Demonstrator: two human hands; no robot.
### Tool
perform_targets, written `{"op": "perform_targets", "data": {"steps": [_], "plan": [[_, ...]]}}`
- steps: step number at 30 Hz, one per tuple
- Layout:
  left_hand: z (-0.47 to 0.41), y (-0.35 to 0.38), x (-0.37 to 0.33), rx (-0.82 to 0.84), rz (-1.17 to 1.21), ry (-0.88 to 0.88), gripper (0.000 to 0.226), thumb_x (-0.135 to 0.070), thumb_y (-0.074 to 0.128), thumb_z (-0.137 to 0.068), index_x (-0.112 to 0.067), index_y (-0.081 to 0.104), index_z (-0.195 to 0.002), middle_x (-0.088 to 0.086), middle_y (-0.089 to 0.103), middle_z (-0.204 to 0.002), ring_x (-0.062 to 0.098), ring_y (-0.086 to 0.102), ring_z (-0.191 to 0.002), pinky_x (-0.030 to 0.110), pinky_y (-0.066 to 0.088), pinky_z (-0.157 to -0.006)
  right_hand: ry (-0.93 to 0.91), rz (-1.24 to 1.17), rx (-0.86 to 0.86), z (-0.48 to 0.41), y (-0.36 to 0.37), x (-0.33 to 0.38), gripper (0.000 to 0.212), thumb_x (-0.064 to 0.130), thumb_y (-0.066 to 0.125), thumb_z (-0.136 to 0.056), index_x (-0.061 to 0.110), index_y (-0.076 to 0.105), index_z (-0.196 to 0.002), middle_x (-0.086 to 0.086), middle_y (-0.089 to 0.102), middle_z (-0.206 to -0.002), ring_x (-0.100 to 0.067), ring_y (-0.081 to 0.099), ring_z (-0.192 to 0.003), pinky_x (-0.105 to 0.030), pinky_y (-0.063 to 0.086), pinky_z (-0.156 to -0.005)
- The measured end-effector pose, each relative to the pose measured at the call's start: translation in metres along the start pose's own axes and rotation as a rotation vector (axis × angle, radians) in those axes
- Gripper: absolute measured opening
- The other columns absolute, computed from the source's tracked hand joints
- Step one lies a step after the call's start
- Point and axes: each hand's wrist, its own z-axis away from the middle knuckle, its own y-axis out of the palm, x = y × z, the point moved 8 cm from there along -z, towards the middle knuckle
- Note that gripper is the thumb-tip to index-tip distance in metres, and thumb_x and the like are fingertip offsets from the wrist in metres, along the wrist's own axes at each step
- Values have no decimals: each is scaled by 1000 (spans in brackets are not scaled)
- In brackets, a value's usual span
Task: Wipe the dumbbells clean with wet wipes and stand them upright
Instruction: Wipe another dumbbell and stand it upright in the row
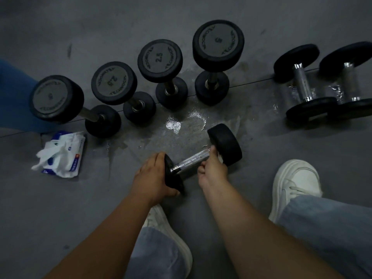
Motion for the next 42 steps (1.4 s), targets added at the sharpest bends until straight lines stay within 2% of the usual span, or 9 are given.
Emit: {"op": "perform_targets", "data": {"steps": [5,9,14,18,24,26,29,33,42], "plan": [[0,1,0,-1,-5,-3,132,-52,89,-50,-21,14,-154,0,23,-157,22,29,-142,42,35,-111,-8,20,-23,-9,8,-1,32,40,75,-81,12,69,-95,11,43,-57,-2,38,-45,-15,32,-42],[0,-3,-1,9,8,-1,131,-53,89,-50,-21,15,-153,-1,24,-157,22,30,-142,41,35,-111,46,74,102,-6,-27,-11,19,34,54,-97,22,53,-82,6,24,-51,-2,22,-33,-13,14,-32],[0,0,0,15,8,-6,131,-53,89,-49,-22,15,-153,-1,25,-156,22,31,-141,42,36,-111,75,416,106,-11,-72,-31,16,13,56,-94,19,47,-82,2,37,-58,-3,29,-34,-11,19,-34],[0,-1,-1,16,-3,-5,131,-51,89,-51,-21,13,-154,0,23,-157,23,31,-142,41,35,-111,110,259,184,-7,-30,-18,21,5,49,-89,20,48,-75,3,40,-62,-5,35,-47,-16,24,-38],[-1,0,-1,23,-2,-12,131,-51,89,-50,-21,15,-154,0,25,-157,22,30,-142,40,35,-112,303,-156,246,3,9,-15,23,16,33,-99,17,55,-93,2,55,-113,-13,51,-111,-29,32,-97],[-1,-1,-1,22,-13,-10,131,-52,89,-50,-20,16,-154,1,26,-157,22,30,-142,40,34,-112,319,-201,251,2,17,-11,29,15,29,-100,16,57,-91,3,57,-110,-14,48,-118,-28,30,-105],[0,-3,-1,14,-4,-13,130,-51,90,-50,-21,17,-153,1,26,-157,22,29,-143,39,34,-112,344,-258,265,-1,10,-15,22,21,37,-100,19,57,-90,0,60,-98,-13,54,-95,-26,36,-97],[2,-2,-2,19,-8,-15,129,-50,90,-52,-21,16,-153,0,23,-157,22,27,-143,39,33,-112,366,-206,92,-21,-4,-21,23,15,42,-99,17,49,-77,3,51,-77,-8,46,-68,-19,33,-60],[0,0,-1,19,2,-13,130,-50,90,-51,-21,15,-154,0,24,-157,22,28,-143,39,32,-112,267,-197,194,-5,-5,-17,25,27,36,-103,19,58,-112,13,51,-109,-7,48,-105,-23,35,-86]]}}
